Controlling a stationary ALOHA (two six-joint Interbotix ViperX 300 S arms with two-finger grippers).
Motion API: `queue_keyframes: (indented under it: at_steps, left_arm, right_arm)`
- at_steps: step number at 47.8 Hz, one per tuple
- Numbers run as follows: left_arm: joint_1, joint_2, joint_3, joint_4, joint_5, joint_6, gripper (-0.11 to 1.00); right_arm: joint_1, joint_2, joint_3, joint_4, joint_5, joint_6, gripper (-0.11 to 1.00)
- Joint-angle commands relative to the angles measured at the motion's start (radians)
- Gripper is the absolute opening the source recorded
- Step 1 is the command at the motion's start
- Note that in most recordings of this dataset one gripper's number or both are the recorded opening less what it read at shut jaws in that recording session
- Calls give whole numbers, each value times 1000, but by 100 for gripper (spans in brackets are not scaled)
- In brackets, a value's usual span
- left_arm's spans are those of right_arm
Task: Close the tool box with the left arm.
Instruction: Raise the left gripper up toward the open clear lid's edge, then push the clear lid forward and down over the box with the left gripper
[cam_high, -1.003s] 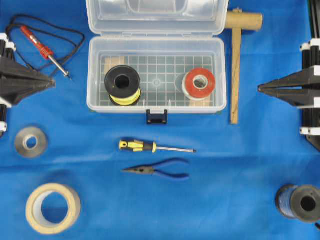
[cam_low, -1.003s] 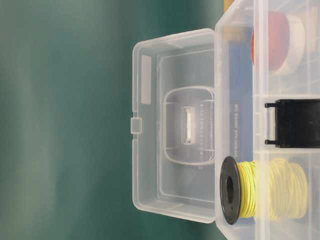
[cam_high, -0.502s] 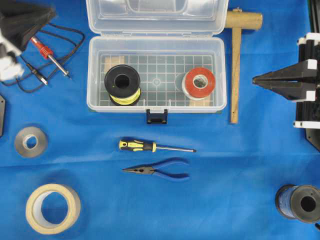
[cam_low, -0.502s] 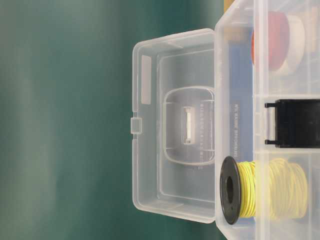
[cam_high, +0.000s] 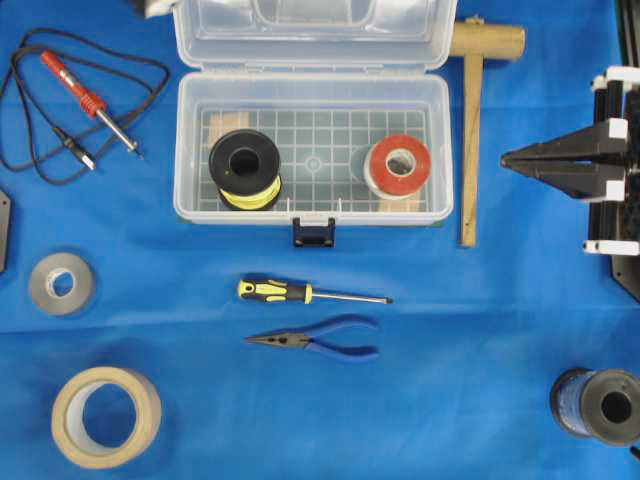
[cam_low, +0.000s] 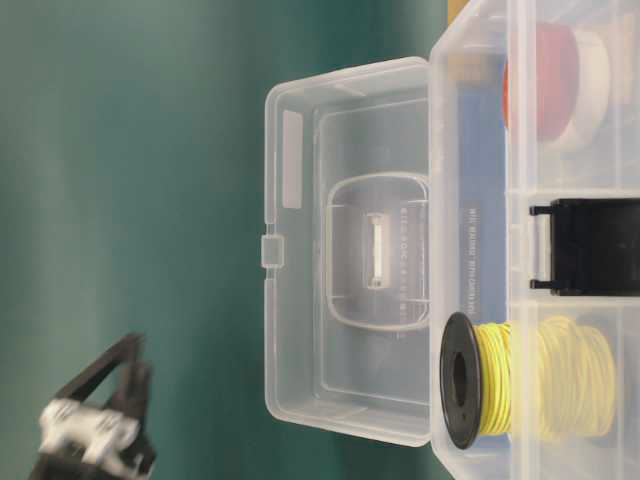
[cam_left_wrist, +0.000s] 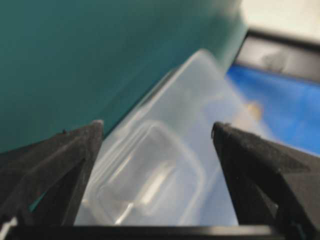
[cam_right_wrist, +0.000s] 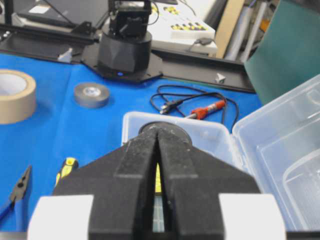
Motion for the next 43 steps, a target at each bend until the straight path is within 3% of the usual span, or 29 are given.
queue_keyframes:
  at_steps: [1,11,23,43]
  left_arm:
    - [21,66,-89,-2,51,28,88]
    - [57,215,-209,0,147,95,90]
    - [92,322,-252,3,241,144,91]
    - [32,313,-247,3,336,161,91]
  right_arm:
    - [-2,9,-17,-2,2,0,0]
    - [-2,20,-15,-2,2,2,0]
    - [-3,35,-11,0,2,0,0]
    - [-2,44,-9,-2,2,2,0]
